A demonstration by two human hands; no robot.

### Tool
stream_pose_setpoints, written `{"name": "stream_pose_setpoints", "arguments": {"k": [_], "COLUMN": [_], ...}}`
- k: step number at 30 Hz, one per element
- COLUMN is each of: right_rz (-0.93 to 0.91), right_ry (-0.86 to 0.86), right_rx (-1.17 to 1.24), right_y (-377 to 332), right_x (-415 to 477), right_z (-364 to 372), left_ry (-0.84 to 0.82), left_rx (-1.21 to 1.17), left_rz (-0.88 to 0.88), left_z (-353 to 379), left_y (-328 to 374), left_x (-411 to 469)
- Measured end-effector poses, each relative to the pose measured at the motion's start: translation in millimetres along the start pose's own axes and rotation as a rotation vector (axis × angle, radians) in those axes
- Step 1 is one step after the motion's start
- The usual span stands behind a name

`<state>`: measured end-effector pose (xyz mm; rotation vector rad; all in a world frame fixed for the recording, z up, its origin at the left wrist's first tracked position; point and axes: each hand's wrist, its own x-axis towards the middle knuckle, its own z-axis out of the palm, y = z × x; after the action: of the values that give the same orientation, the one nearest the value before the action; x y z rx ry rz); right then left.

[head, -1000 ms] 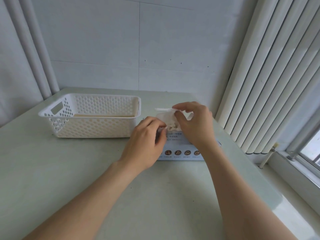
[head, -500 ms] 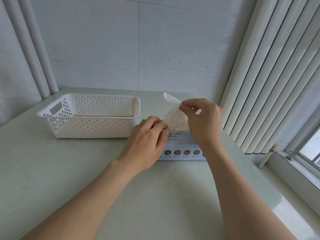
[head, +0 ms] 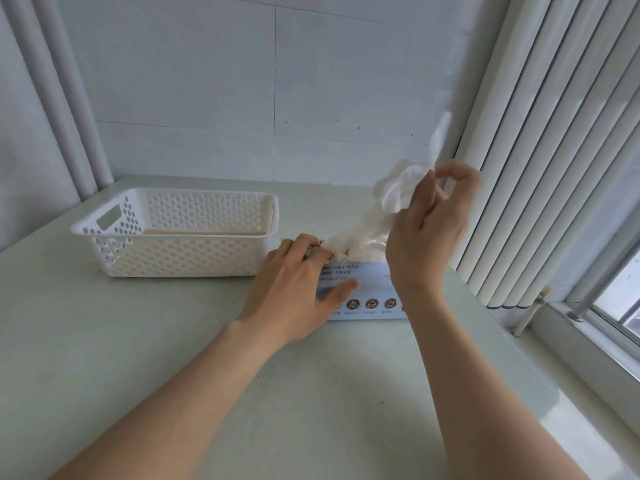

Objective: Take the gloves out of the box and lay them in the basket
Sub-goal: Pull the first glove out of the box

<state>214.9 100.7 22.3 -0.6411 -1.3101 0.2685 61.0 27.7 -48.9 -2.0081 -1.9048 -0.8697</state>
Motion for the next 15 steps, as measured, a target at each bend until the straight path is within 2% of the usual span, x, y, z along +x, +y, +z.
{"name": "stream_pose_setpoints", "arguments": {"k": [2, 6, 10, 15], "right_rz": [0.049, 0.125, 0.074, 0.028], "right_ry": [-0.041, -0.351, -0.566, -0.718], "right_rx": [-0.030, -0.120, -0.092, -0.073], "right_y": [4.3, 11.3, 2.0, -7.2], "right_x": [-0.4, -7.4, -11.7, -18.3], "right_z": [0.3, 5.0, 7.8, 8.4], "left_ry": [0.016, 0.096, 0.235, 0.392], "left_rx": [-0.057, -0.314, -0.600, -0.707], "left_rz": [-0.011, -0.064, -0.147, -0.226], "left_z": [-0.7, -8.3, -20.0, -25.4], "left_y": [-0.1, 2.3, 9.9, -4.3], "left_x": [-0.6, -2.7, -1.4, 3.3]}}
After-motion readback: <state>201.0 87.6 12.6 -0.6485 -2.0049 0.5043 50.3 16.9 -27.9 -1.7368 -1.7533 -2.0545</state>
